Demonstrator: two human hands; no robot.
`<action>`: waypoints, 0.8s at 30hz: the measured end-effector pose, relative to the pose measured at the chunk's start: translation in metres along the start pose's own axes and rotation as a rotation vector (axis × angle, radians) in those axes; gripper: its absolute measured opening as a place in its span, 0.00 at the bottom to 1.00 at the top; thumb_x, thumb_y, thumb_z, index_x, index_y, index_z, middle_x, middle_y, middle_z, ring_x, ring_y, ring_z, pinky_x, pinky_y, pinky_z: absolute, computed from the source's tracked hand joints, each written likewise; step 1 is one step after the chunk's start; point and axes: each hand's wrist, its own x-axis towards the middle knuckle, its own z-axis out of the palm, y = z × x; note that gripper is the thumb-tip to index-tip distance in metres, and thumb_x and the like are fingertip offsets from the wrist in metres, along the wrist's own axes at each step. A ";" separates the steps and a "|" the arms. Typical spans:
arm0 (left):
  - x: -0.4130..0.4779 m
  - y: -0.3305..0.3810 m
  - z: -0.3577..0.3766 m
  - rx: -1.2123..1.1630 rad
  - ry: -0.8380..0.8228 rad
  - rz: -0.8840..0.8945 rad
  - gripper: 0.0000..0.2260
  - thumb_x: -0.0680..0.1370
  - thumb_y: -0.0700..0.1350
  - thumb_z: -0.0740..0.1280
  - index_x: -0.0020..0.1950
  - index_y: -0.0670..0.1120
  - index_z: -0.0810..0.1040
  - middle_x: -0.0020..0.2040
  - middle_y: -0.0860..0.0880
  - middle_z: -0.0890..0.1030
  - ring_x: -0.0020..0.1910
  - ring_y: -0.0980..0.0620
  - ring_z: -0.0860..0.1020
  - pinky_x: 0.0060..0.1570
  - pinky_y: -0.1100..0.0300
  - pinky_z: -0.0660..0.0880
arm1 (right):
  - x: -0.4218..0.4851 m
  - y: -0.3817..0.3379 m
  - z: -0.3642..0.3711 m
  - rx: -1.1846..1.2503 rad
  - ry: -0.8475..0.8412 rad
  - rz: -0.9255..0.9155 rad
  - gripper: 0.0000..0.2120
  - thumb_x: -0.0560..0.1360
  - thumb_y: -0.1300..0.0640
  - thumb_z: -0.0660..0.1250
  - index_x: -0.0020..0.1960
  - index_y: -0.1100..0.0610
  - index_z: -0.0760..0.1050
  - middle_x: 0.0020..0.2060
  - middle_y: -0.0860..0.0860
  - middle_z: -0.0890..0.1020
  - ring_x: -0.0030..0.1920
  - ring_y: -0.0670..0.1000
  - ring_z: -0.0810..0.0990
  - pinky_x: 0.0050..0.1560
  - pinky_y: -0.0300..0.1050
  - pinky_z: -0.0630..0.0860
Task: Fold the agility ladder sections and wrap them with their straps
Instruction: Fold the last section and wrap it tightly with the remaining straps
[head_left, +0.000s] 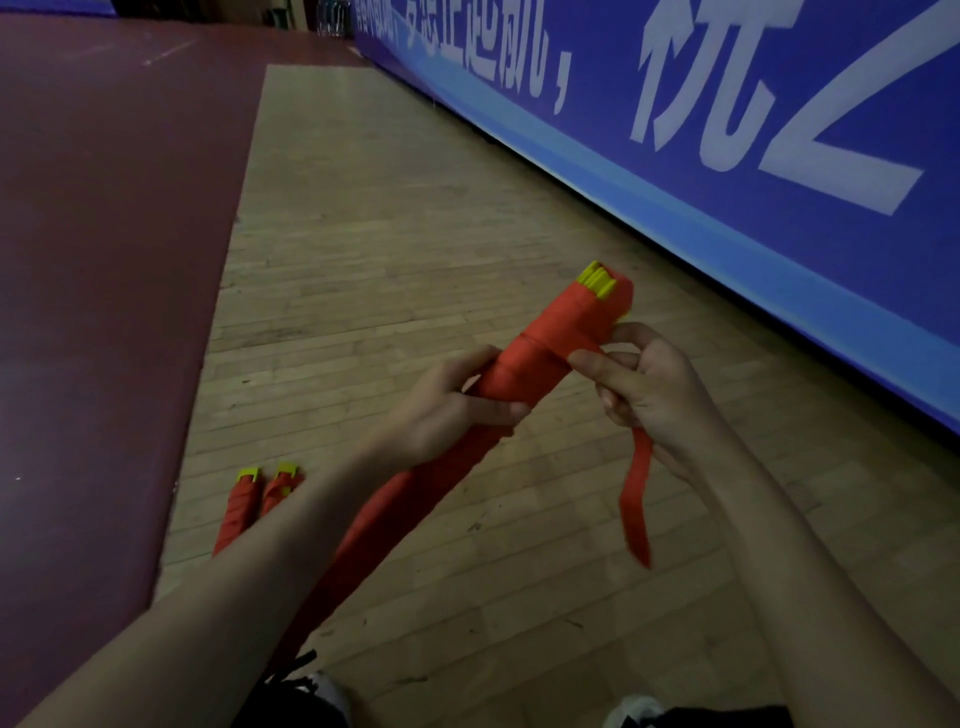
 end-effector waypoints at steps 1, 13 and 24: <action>0.000 0.001 -0.003 -0.038 -0.030 -0.006 0.15 0.73 0.36 0.71 0.58 0.42 0.76 0.45 0.41 0.81 0.40 0.42 0.82 0.38 0.51 0.79 | 0.000 -0.001 0.000 0.008 -0.003 -0.011 0.16 0.68 0.58 0.72 0.52 0.57 0.70 0.21 0.48 0.71 0.20 0.42 0.65 0.20 0.34 0.59; -0.002 0.003 -0.024 -0.308 -0.406 -0.104 0.17 0.71 0.39 0.68 0.60 0.42 0.78 0.50 0.39 0.80 0.44 0.38 0.82 0.40 0.49 0.79 | -0.008 -0.008 -0.006 0.072 -0.156 -0.133 0.24 0.59 0.54 0.76 0.53 0.53 0.73 0.24 0.48 0.76 0.21 0.43 0.69 0.23 0.35 0.64; 0.002 -0.010 -0.018 -0.542 -0.778 -0.217 0.19 0.66 0.46 0.75 0.51 0.37 0.80 0.47 0.38 0.82 0.39 0.40 0.83 0.38 0.49 0.80 | -0.010 -0.001 -0.004 0.206 -0.361 -0.097 0.18 0.52 0.44 0.83 0.37 0.51 0.81 0.23 0.44 0.73 0.19 0.40 0.65 0.22 0.32 0.62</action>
